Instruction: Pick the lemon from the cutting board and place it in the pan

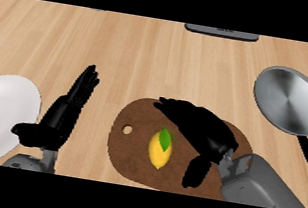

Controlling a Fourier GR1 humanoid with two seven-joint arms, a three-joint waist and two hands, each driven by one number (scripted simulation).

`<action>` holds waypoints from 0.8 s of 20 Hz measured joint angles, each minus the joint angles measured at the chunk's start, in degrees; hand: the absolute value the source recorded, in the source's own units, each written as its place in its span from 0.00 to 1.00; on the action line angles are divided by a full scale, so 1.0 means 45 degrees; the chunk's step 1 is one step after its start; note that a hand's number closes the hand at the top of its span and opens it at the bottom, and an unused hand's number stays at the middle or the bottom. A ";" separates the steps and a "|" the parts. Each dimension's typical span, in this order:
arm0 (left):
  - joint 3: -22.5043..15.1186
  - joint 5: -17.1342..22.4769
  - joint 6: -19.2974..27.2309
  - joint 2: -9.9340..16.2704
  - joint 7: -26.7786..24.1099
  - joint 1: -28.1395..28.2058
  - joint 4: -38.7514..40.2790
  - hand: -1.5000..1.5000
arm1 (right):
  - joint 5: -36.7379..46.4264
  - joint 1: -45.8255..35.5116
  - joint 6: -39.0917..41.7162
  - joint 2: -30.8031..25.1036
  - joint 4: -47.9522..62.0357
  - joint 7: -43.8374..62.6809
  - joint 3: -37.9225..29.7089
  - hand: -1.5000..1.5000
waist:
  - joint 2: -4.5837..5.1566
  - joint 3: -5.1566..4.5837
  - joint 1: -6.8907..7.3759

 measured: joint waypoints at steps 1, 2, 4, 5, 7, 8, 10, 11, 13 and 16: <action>0.0056 0.0019 -0.0012 0.0021 0.0117 0.0068 -0.0147 0.50 | 0.0287 0.0065 0.0083 0.0030 0.0130 0.0011 0.0153 0.00 | -0.0004 0.0002 -0.0018; 0.0061 -0.0045 -0.0040 -0.0038 0.0050 0.0057 -0.0056 0.50 | 0.0541 0.0158 0.0173 0.0151 0.0235 0.0067 0.0300 0.00 | -0.0005 0.0004 -0.0047; 0.0121 -0.0168 -0.0101 -0.0121 -0.0097 0.0250 -0.0074 0.50 | 0.0823 0.0098 0.0636 0.0480 0.0397 0.0263 0.0150 0.00 | -0.0004 0.0007 -0.0078; 0.0233 -0.0157 -0.0132 -0.0151 0.0024 0.0100 -0.0060 0.50 | 0.1027 0.0115 0.0753 0.0767 0.0367 0.0553 0.0226 0.00 | -0.0008 0.0006 -0.0097; 0.0366 -0.0253 -0.0237 -0.0347 -0.0097 0.0052 0.0217 0.50 | 0.1507 0.0370 0.0933 0.1120 0.0435 0.0512 0.0119 0.00 | -0.0010 0.0008 -0.0120; 0.0368 -0.0349 -0.0287 -0.0397 -0.0177 0.0177 0.0202 0.50 | 0.1740 0.0481 0.0994 0.1262 0.0560 0.0387 0.0044 0.00 | -0.0010 0.0008 -0.0124; 0.0395 -0.0494 -0.0224 -0.0517 0.0176 0.0169 -0.0113 0.50 | 0.2097 0.0661 0.1243 0.1482 0.0562 0.0374 -0.0084 0.00 | -0.0011 0.0009 -0.0134; 0.0413 -0.0560 -0.0244 -0.0599 0.0180 0.0168 -0.0116 0.50 | 0.2282 0.0579 0.1383 0.1740 0.0720 0.0435 -0.0186 0.00 | -0.0012 0.0010 -0.0134; 0.0677 -0.0482 -0.0514 -0.0449 0.0164 0.0211 -0.0133 0.50 | 0.2716 0.0901 0.1188 0.1922 0.0934 0.0238 -0.0176 0.00 | -0.0011 0.0010 -0.0137; 0.0574 -0.0741 -0.0572 -0.0660 0.0039 0.0446 -0.0168 0.50 | 0.3297 0.1209 0.0856 0.2217 0.1459 -0.0273 -0.0376 0.00 | -0.0010 0.0010 -0.0139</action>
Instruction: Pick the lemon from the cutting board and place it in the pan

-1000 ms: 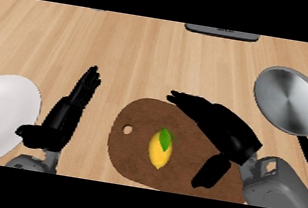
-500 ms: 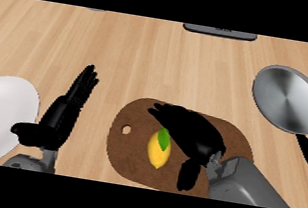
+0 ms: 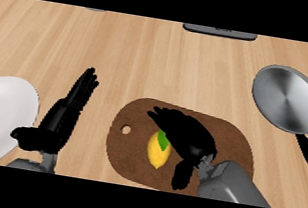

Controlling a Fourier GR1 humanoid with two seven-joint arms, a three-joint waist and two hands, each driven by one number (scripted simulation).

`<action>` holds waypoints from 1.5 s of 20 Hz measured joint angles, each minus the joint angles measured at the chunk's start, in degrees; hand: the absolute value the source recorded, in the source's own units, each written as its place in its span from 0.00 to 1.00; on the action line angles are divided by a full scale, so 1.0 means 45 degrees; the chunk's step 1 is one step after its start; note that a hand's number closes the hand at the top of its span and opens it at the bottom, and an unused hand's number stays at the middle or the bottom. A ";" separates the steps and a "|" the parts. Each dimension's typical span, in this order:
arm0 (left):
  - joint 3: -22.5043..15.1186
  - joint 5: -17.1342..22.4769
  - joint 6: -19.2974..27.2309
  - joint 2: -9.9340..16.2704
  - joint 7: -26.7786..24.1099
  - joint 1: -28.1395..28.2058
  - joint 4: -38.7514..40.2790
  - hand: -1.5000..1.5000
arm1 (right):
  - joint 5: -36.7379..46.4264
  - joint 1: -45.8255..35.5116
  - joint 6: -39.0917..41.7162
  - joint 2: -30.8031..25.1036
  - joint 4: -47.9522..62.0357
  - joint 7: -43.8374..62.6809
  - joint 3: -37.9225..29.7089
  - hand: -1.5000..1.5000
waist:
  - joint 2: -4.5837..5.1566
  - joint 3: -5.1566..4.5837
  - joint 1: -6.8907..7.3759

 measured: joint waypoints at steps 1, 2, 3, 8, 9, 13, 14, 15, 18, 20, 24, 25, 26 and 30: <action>0.0142 0.0021 -0.0080 -0.0040 -0.0037 -0.0221 0.0255 0.50 | 0.0153 0.0283 -0.0115 0.0090 -0.0100 -0.0041 0.0058 0.00 | 0.0002 0.0000 -0.0015; 0.0055 -0.0106 0.0014 -0.0141 0.0213 -0.0240 0.0022 0.50 | 0.0200 0.0338 0.0032 0.0196 -0.0265 0.0024 -0.0046 0.00 | 0.0003 0.0000 -0.0017; -0.0004 -0.0178 0.0024 -0.0214 0.0281 -0.0144 -0.0129 0.50 | 0.0268 0.0201 0.0033 0.0381 0.0057 -0.0121 -0.0254 0.00 | -0.0001 0.0001 -0.0007; 0.0132 -0.0390 -0.0074 -0.0404 0.0436 -0.0105 -0.0285 0.50 | 0.0977 0.0030 -0.0230 0.1130 0.1217 -0.0745 -0.0687 0.00 | 0.0005 0.0001 0.0008; 0.0218 -0.0431 -0.0134 -0.0435 0.0270 -0.0104 -0.0107 0.50 | 0.1096 -0.0021 -0.0103 0.1241 0.1346 -0.0773 -0.0780 0.00 | 0.0003 0.0001 0.0006; 0.0509 -0.0398 -0.0471 -0.0386 0.0295 -0.0085 -0.0118 0.50 | 0.1581 -0.0158 -0.0526 0.1667 0.2491 -0.1022 -0.0857 0.00 | 0.0006 0.0001 0.0017; 0.0542 -0.0426 -0.0463 -0.0453 0.0326 -0.0123 -0.0081 0.50 | 0.1686 -0.0288 -0.0566 0.1735 0.2886 -0.1201 -0.1005 0.00 | 0.0004 0.0000 0.0020; 0.0542 -0.0481 -0.0470 -0.0499 0.0300 -0.0065 -0.0119 0.50 | 0.1744 -0.0442 -0.0586 0.1816 0.3177 -0.1246 -0.1009 1.00 | -0.0001 -0.0002 0.0023; 0.0626 -0.0472 -0.0559 -0.0510 0.0257 -0.0136 -0.0061 0.50 | 0.2205 -0.0711 -0.0492 0.1650 0.3646 -0.1896 -0.0702 1.00 | -0.0101 -0.0029 0.0022; 0.0640 -0.0520 -0.0549 -0.0500 0.0500 -0.0142 -0.0272 0.50 | 0.2535 -0.1026 -0.0508 0.1553 0.3930 -0.2387 -0.0648 1.00 | -0.0130 -0.0027 0.0034; 0.0584 -0.0639 -0.0659 -0.0627 0.0386 -0.0005 -0.0243 0.50 | 0.3167 -0.1243 -0.0825 0.1572 0.4371 -0.3198 -0.0695 1.00 | -0.0176 -0.0018 0.0031; 0.0552 -0.0697 -0.0636 -0.0665 0.0375 0.0166 -0.0403 0.50 | 0.3338 -0.1191 -0.0846 0.1612 0.4301 -0.3230 -0.0735 1.00 | -0.0175 -0.0021 0.0025; 0.0519 -0.0802 -0.0592 -0.0727 0.0368 0.0164 -0.0371 0.50 | 0.3438 -0.1305 -0.0921 0.1630 0.4462 -0.3501 -0.0852 1.00 | -0.0172 -0.0009 0.0039; 0.0703 -0.0792 -0.0723 -0.0792 0.0352 0.0145 -0.0359 0.50 | 0.4064 -0.1095 -0.1491 0.1708 0.4283 -0.3950 -0.1096 1.00 | -0.0142 -0.0009 0.0021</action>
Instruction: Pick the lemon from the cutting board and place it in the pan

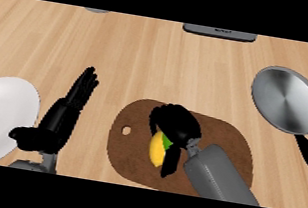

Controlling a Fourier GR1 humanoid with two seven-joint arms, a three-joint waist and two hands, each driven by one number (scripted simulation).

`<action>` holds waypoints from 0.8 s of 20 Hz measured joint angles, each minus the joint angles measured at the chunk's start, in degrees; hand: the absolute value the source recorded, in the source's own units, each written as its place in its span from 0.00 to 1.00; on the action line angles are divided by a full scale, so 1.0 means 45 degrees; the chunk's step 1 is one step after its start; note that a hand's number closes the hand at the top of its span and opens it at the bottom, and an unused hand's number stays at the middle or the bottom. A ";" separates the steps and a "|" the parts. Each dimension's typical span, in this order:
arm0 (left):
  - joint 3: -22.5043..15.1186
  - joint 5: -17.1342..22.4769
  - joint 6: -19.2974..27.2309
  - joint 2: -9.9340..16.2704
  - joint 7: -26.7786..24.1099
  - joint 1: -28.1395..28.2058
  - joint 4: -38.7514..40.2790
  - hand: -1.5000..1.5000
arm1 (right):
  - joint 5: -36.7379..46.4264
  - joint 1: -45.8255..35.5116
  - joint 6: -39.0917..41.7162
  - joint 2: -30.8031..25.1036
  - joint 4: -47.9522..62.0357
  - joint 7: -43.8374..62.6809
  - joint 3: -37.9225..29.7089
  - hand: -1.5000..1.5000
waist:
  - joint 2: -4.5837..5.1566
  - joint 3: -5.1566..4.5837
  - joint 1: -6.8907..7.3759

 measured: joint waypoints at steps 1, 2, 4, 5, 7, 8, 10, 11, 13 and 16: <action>0.0096 0.0006 -0.0061 0.0010 -0.0125 -0.0094 0.0231 0.50 | 0.0110 0.0118 -0.0138 0.0045 -0.0191 0.0027 -0.0031 1.00 | 0.0019 -0.0006 -0.0021; 0.0050 -0.0104 0.0027 -0.0107 -0.0189 -0.0220 0.0403 0.50 | 0.0138 0.0246 -0.0398 -0.0104 -0.0308 -0.0201 -0.0152 1.00 | 0.0035 -0.0006 -0.0038; 0.0144 -0.0017 -0.0088 -0.0007 -0.0167 -0.0052 0.0265 0.50 | 0.0344 0.0599 -0.0937 -0.0211 -0.0789 -0.0214 -0.0233 1.00 | 0.0055 -0.0012 -0.0061; 0.0157 0.0018 -0.0145 0.0028 -0.0132 0.0015 0.0183 0.50 | 0.0446 0.0628 -0.1163 -0.0206 -0.1041 -0.0140 -0.0317 1.00 | 0.0066 -0.0011 -0.0063; 0.0121 -0.0018 -0.0133 -0.0037 -0.0236 0.0070 0.0253 0.50 | 0.0629 0.0589 -0.1765 -0.0110 -0.1176 0.0487 -0.0861 1.00 | 0.0092 -0.0003 -0.0077; 0.0158 -0.0010 -0.0099 -0.0031 -0.0144 0.0025 0.0171 0.50 | 0.0733 0.0613 -0.2038 -0.0049 -0.1241 0.1008 -0.1191 1.00 | 0.0092 0.0000 -0.0103; 0.0252 0.0025 -0.0127 0.0071 -0.0099 0.0076 0.0076 0.50 | 0.0949 0.0662 -0.2611 0.0086 -0.1448 0.2297 -0.1913 1.00 | 0.0080 0.0003 -0.0167; 0.0256 0.0019 -0.0123 0.0094 -0.0100 0.0146 -0.0002 0.50 | 0.1048 0.0729 -0.2956 0.0155 -0.1500 0.3062 -0.2268 1.00 | 0.0069 0.0004 -0.0183; 0.0245 0.0021 -0.0122 0.0091 -0.0027 0.0169 -0.0047 0.50 | 0.1614 0.0638 -0.3492 0.0234 -0.1829 0.4421 -0.2739 1.00 | 0.0060 0.0001 -0.0231; 0.0208 -0.0019 -0.0120 0.0105 -0.0022 0.0307 -0.0188 0.50 | 0.2409 0.0414 -0.4342 0.0324 -0.2653 0.5967 -0.3112 1.00 | 0.0058 0.0003 -0.0198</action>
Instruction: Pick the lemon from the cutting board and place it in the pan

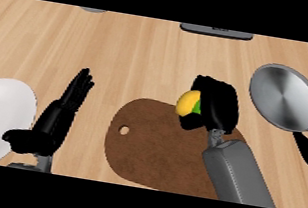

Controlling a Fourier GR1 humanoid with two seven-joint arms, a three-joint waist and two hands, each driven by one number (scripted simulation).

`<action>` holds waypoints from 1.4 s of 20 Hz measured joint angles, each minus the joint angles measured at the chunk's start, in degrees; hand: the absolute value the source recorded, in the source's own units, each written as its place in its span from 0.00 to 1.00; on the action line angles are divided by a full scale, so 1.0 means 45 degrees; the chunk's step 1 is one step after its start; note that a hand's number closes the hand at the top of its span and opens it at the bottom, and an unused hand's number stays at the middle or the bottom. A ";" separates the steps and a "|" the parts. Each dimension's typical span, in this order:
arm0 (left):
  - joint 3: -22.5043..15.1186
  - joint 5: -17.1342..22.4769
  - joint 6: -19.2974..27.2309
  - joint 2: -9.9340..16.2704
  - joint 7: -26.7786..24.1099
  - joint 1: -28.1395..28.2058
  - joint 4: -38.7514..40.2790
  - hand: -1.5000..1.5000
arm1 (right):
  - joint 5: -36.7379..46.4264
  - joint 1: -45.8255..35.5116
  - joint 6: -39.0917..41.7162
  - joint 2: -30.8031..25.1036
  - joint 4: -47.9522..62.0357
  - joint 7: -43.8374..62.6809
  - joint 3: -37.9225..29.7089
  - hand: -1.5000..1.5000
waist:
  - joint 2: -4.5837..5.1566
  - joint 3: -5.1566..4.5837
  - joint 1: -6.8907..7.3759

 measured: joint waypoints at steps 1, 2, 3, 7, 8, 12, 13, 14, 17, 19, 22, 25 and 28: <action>-0.0040 -0.0007 -0.0010 -0.0025 0.0016 -0.0006 -0.0039 0.50 | 0.0203 -0.0145 -0.0189 0.0019 -0.0292 0.0455 -0.0099 1.00 | 0.0005 0.0001 0.0015; -0.0093 -0.0051 0.0021 -0.0097 -0.0034 0.0005 0.0055 0.50 | 0.0317 -0.0097 -0.0427 0.0034 -0.0739 0.0887 -0.0021 1.00 | 0.0007 0.0001 0.0011; -0.0079 -0.0039 0.0016 -0.0096 0.0057 -0.0064 0.0013 0.50 | 0.0405 -0.0122 -0.0667 0.0045 -0.1098 0.1383 0.0082 1.00 | 0.0012 0.0002 0.0032; 0.0106 -0.0008 -0.0004 -0.0176 -0.0089 -0.0431 0.0474 0.50 | 0.0526 0.0128 -0.1216 0.0065 -0.2356 0.2163 -0.0392 1.00 | 0.0044 0.0004 0.0038; 0.0093 -0.0035 0.0003 -0.0195 -0.0048 -0.0493 0.0451 0.50 | 0.0486 0.0138 -0.1350 0.0069 -0.2552 0.2381 -0.0541 1.00 | 0.0049 0.0004 0.0055; 0.0051 -0.0108 -0.0006 -0.0311 -0.0134 -0.0510 0.0565 0.50 | -0.0022 0.0477 -0.2001 -0.0029 -0.3077 0.2511 -0.1439 1.00 | 0.0068 0.0007 0.0096; 0.0032 -0.0134 0.0015 -0.0340 -0.0084 -0.0525 0.0529 0.50 | -0.0184 0.0422 -0.2188 -0.0043 -0.3065 0.2497 -0.1740 1.00 | 0.0074 0.0007 0.0112; 0.0039 -0.0096 -0.0075 -0.0278 -0.0084 -0.0411 0.0433 0.50 | -0.0444 0.0418 -0.2540 -0.0180 -0.2813 0.2235 -0.2152 1.00 | 0.0079 0.0007 0.0140; -0.0156 -0.0252 0.0028 -0.0414 -0.0003 -0.0234 0.0185 0.50 | -0.1181 0.0329 -0.3277 -0.0681 -0.2169 0.1547 -0.3293 1.00 | 0.0092 0.0010 0.0174; -0.0075 -0.0149 -0.0081 -0.0339 0.0066 -0.0152 0.0024 0.50 | -0.1539 0.0124 -0.3966 -0.1103 -0.1191 0.0825 -0.3998 1.00 | 0.0106 0.0012 0.0216; -0.0126 -0.0265 -0.0044 -0.0354 0.0176 -0.0161 -0.0049 0.50 | -0.1654 -0.0171 -0.5087 -0.1758 0.0215 -0.0141 -0.4806 1.00 | 0.0125 0.0015 0.0251; -0.0013 -0.0197 -0.0129 -0.0356 0.0191 -0.0417 0.0182 0.50 | -0.1356 -0.0552 -0.6172 -0.2447 0.1680 -0.0873 -0.5388 1.00 | 0.0148 0.0016 0.0281; 0.0021 -0.0225 -0.0156 -0.0400 0.0030 -0.0547 0.0413 0.50 | -0.1852 -0.0914 -0.7231 -0.3299 0.3033 -0.1974 -0.6270 1.00 | 0.0165 0.0021 0.0299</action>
